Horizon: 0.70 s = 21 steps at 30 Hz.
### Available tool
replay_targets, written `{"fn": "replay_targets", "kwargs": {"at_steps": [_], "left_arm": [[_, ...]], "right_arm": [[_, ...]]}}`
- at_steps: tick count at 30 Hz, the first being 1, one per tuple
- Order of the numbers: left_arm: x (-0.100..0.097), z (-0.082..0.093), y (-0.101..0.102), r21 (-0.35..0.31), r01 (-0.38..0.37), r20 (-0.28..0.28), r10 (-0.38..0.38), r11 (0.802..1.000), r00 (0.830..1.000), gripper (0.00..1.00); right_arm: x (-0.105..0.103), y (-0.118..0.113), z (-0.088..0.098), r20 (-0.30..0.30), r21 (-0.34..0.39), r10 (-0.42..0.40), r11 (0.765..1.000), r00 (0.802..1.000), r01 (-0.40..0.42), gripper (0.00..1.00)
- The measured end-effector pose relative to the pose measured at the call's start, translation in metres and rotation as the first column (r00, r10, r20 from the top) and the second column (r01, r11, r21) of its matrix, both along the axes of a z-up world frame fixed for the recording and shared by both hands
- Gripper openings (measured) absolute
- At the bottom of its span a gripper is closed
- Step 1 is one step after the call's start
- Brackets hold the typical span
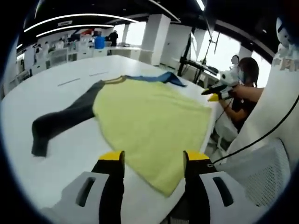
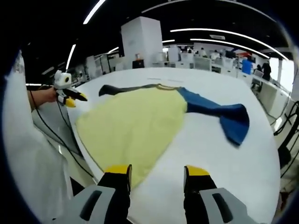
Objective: Fold the garment on the visible template until the final outline fits inside the template.
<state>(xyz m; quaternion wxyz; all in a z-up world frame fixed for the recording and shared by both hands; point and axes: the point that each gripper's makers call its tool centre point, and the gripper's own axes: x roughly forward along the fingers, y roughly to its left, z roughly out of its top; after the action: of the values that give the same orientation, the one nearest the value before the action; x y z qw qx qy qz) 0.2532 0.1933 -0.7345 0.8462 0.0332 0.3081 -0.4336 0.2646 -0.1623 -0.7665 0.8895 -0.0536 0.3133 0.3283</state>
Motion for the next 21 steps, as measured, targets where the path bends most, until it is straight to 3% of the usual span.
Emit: {"fn": "replay_targets", "kwargs": {"at_steps": [8, 21], "left_arm": [[0.001, 0.003, 0.001, 0.000, -0.001, 0.003, 0.001, 1.000, 1.000, 0.54], [0.001, 0.003, -0.002, -0.002, -0.002, -0.002, 0.002, 1.000, 1.000, 0.54]], "right_arm": [[0.018, -0.011, -0.001, 0.011, 0.006, -0.040, 0.999, 0.999, 0.040, 0.46], [0.049, -0.026, -0.003, 0.035, -0.025, -0.064, 0.998, 0.997, 0.065, 0.46]]}}
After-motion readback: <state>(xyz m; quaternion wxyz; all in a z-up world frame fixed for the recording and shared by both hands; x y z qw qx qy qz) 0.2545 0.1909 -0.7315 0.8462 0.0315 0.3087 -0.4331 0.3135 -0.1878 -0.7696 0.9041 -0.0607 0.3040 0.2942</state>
